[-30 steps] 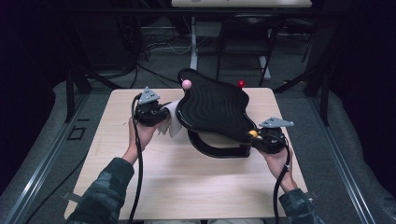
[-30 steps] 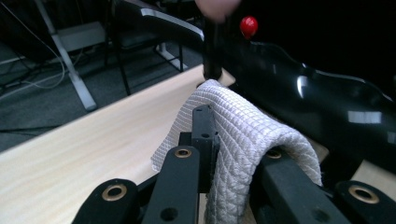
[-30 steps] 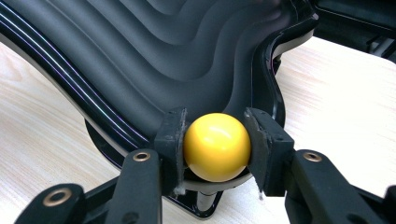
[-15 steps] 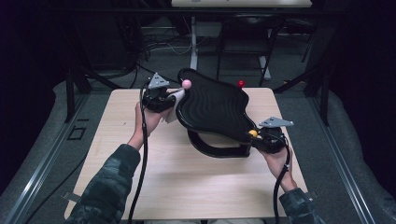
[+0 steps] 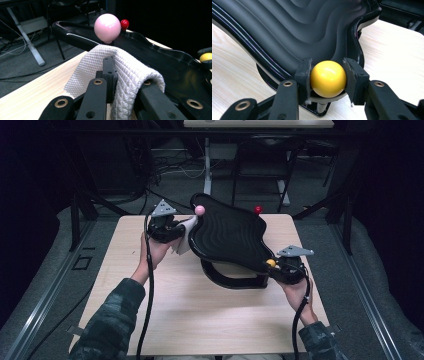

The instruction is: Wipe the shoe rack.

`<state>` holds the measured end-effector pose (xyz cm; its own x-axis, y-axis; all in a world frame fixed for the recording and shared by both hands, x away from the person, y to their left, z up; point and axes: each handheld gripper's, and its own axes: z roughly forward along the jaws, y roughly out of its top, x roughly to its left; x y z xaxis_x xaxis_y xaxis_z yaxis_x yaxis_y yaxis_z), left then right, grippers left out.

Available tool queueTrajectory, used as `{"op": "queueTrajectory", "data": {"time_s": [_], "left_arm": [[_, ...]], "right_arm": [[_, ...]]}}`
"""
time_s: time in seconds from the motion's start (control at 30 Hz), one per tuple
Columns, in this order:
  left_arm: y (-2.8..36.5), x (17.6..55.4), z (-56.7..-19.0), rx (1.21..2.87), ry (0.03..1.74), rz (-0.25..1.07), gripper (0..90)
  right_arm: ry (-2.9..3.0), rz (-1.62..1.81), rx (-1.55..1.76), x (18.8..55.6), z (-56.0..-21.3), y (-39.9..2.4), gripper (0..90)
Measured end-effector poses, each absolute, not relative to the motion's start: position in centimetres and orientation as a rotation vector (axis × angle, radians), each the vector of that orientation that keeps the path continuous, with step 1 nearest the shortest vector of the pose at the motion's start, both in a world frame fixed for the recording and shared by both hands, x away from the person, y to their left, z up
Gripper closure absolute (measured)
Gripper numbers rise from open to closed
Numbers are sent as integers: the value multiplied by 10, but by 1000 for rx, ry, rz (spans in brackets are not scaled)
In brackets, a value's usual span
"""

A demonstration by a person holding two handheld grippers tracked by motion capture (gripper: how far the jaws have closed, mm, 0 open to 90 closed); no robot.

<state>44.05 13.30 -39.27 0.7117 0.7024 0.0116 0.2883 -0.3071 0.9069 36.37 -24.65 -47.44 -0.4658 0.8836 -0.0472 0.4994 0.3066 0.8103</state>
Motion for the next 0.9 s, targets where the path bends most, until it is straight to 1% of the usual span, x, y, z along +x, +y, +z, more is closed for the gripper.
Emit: {"op": "queueTrajectory", "data": {"time_s": [0.2, 0.33, 0.53, 0.77, 0.9], "left_arm": [[139, 429, -392, 1890, 758, 501, 842], [138, 419, -391, 1890, 756, 523, 842], [141, 403, -392, 1860, 754, 511, 842], [138, 382, -395, 1845, 763, 544, 843], [135, 375, -393, 1863, 745, 557, 844]], "right_arm": [[2084, 1031, 1224, 364, -475, -246, 594], [2086, 1029, 1225, 364, -474, -246, 594], [2086, 1028, 1223, 364, -474, -246, 595], [2087, 1026, 1222, 364, -474, -246, 595], [2088, 1026, 1221, 364, -474, -246, 595]]}}
